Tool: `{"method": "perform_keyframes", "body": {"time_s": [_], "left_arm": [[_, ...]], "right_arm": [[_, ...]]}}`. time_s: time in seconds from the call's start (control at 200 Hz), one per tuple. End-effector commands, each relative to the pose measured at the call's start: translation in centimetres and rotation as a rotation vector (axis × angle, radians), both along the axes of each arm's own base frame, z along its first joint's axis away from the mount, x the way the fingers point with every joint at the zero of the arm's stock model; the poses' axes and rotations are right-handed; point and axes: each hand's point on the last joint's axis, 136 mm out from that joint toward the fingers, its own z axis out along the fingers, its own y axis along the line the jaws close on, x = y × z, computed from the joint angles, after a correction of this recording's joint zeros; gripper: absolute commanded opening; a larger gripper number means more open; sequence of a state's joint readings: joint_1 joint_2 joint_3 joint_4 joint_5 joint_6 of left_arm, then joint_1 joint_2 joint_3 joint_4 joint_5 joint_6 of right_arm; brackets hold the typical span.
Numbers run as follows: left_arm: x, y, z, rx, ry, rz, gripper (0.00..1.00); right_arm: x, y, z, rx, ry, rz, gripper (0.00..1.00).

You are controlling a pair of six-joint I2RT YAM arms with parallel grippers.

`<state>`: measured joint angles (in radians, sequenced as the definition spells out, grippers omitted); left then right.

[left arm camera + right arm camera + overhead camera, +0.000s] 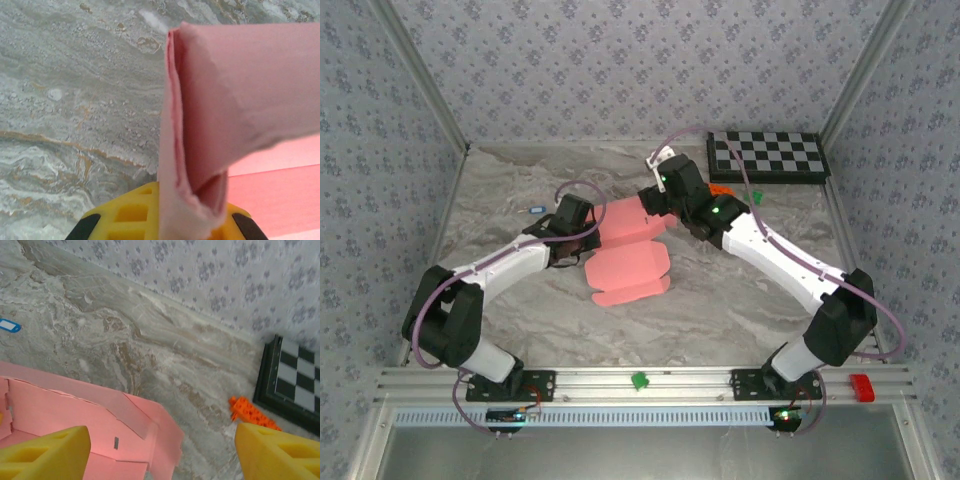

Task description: Fold the paper box

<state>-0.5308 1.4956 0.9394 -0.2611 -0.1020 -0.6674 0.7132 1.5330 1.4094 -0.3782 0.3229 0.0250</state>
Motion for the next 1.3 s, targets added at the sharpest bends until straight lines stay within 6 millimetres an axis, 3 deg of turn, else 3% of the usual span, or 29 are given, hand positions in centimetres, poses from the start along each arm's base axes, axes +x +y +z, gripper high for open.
{"method": "perform_keyframes", "body": {"time_s": [0.0, 0.32, 0.5, 0.715, 1.054, 1.294], "left_arm": [[-0.5, 0.3, 1.4, -0.008, 0.017, 0.040, 0.00], [-0.8, 0.0, 1.3, -0.003, 0.048, 0.026, 0.00], [-0.8, -0.2, 1.0, -0.001, 0.055, 0.020, 0.00], [-0.8, -0.3, 0.8, -0.002, 0.059, 0.014, 0.00], [-0.7, -0.5, 0.9, -0.010, 0.058, 0.012, 0.00], [-0.6, -0.7, 0.9, -0.026, 0.059, 0.014, 0.00]], "right_arm": [[-1.0, 0.4, -3.0, 0.042, 0.180, -0.012, 0.76], [0.7, 0.8, -5.8, 0.034, 0.292, -0.048, 0.59], [1.5, 0.5, -6.5, 0.046, 0.308, -0.070, 0.36], [2.3, 0.6, -7.4, 0.050, 0.332, -0.064, 0.20], [3.0, 1.7, -8.8, 0.046, 0.373, -0.029, 0.14], [2.0, 2.6, -10.4, 0.066, 0.450, 0.012, 0.12]]}}
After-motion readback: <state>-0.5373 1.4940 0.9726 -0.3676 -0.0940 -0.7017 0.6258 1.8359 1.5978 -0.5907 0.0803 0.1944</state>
